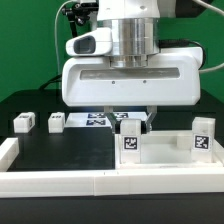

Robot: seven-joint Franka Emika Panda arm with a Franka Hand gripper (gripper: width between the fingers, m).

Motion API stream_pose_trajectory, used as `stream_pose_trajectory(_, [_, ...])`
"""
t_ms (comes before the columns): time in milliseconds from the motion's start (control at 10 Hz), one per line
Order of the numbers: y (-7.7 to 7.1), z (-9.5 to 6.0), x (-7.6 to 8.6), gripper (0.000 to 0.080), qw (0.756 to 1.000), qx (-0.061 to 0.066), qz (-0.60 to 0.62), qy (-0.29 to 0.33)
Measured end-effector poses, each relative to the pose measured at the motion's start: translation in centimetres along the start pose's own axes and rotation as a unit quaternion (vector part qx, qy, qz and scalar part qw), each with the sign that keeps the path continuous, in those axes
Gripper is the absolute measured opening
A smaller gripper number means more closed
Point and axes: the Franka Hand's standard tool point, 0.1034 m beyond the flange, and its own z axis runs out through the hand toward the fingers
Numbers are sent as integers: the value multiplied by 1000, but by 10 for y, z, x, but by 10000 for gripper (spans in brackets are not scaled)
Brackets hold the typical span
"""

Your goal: Assemble square table

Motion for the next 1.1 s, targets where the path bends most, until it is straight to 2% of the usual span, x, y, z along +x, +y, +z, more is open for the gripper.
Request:
stream_pose_trajectory(400, [7, 0, 0, 304, 986, -5, 167, -2])
stream_pose_trajectory(900, [10, 0, -1, 317, 980, -9, 196, -1])
stream_pose_trajectory(1100, [9, 0, -2, 561, 983, -9, 181, -2])
